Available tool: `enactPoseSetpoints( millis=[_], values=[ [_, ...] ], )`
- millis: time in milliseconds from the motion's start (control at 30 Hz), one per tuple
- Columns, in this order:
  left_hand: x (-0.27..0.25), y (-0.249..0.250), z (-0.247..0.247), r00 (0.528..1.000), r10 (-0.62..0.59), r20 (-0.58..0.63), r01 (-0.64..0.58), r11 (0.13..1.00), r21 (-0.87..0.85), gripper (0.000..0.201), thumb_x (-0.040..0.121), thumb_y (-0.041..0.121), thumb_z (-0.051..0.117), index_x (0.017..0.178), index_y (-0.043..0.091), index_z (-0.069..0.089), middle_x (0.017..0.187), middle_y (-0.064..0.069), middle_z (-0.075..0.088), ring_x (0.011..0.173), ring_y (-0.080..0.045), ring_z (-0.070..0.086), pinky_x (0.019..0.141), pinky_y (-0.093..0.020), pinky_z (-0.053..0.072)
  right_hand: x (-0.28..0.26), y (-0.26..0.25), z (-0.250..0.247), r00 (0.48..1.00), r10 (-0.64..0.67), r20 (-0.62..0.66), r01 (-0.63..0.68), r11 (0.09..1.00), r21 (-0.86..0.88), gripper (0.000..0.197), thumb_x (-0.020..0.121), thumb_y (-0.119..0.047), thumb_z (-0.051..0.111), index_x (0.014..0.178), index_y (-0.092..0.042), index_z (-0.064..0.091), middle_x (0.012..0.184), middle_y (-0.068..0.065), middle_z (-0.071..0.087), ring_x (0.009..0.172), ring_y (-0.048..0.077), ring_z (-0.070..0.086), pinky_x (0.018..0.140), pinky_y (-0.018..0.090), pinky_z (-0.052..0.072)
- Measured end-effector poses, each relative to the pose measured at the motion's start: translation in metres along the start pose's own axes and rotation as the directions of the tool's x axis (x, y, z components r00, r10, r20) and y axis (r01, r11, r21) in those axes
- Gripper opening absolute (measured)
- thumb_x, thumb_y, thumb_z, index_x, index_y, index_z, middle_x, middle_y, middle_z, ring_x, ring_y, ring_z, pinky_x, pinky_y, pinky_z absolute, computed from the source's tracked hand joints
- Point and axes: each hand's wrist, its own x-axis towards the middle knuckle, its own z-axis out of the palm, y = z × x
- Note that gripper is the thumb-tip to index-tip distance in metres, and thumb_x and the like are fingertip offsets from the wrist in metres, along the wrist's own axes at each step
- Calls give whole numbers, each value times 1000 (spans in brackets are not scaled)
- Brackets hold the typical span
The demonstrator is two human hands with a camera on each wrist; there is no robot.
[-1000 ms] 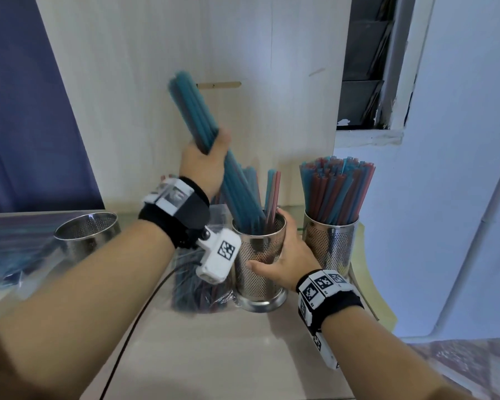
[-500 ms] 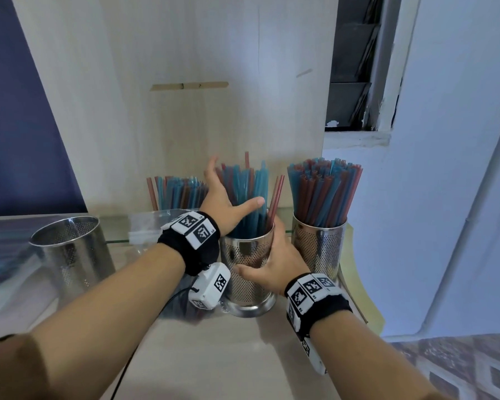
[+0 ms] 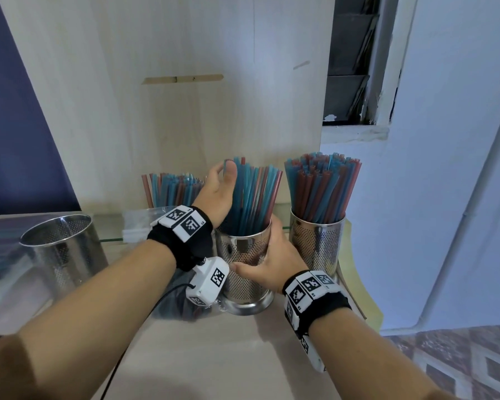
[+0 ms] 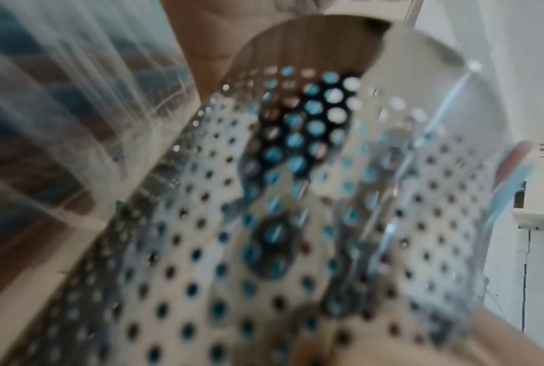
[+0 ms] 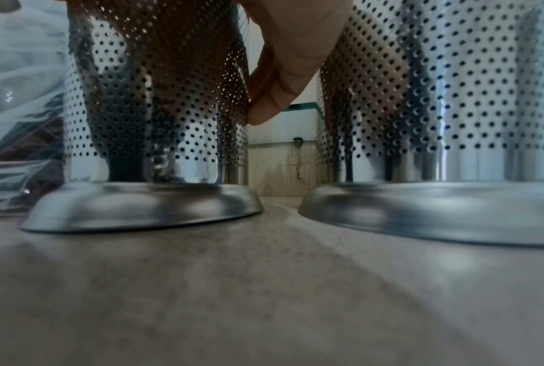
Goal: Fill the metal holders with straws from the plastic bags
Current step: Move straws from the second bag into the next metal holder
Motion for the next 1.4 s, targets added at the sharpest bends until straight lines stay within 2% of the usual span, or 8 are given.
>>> enactPoseSetpoints(
  millis=[300,400,500,800,1033,1233,1333,1400],
  values=[
    [5,2,17,1000,-16,-10,19,954,299,143,53,53,89,153,20,-8,158,-6,25,139,-26,36,109,-39,35,-2,-2,0,999,36,24,-35,999,-36,115,58,-71,81,144,-29,17,135,-5,54,121,13,56,102,33,48],
    [14,-3,10,999,-7,-54,19,973,228,74,74,40,82,135,13,49,129,-7,61,114,-22,61,87,-28,46,-3,-3,0,1000,13,3,-13,1000,19,120,55,-69,82,148,-33,16,139,-8,53,125,9,53,106,35,46],
    [21,-13,-2,995,-14,-103,25,994,108,48,82,39,74,121,14,62,116,-5,69,104,-20,65,88,-32,51,-3,-3,-1,1000,7,-3,-7,1000,14,116,56,-61,84,147,-34,15,139,-9,53,125,8,52,108,34,44],
    [9,-18,-16,981,131,-145,-100,974,203,51,86,32,71,130,21,50,120,1,65,110,-16,63,98,-42,51,-2,-3,-2,1000,21,17,-21,1000,-1,119,58,-59,85,149,-34,12,141,-8,51,127,10,51,110,34,42],
    [-15,-1,-51,886,265,-381,-158,944,289,86,85,70,36,150,14,28,145,-5,43,131,-20,43,110,-46,38,-2,-3,-3,998,53,37,-52,998,-24,122,60,-59,85,151,-32,8,144,-6,48,128,13,50,110,31,41],
    [-18,-48,-70,905,-5,-425,200,888,415,126,64,83,55,155,18,-4,163,-11,0,150,-29,-1,120,-52,8,-2,-3,-4,999,53,2,-53,997,-48,120,63,-53,86,152,-28,10,141,-5,51,124,14,54,104,24,39],
    [-30,-61,-71,940,225,-258,-74,868,491,115,68,68,68,153,18,8,159,-12,18,145,-29,22,116,-49,25,-2,-2,-2,999,53,-7,-53,997,-59,122,62,-56,86,153,-26,9,144,-3,50,126,15,53,107,28,40],
    [-42,-62,-68,854,519,-19,-391,666,635,95,77,62,64,147,10,26,150,-15,35,140,-29,32,114,-50,31,-1,0,0,999,51,-9,-52,997,-61,122,62,-57,86,152,-26,10,144,-2,50,127,16,52,108,29,40]
  ],
)
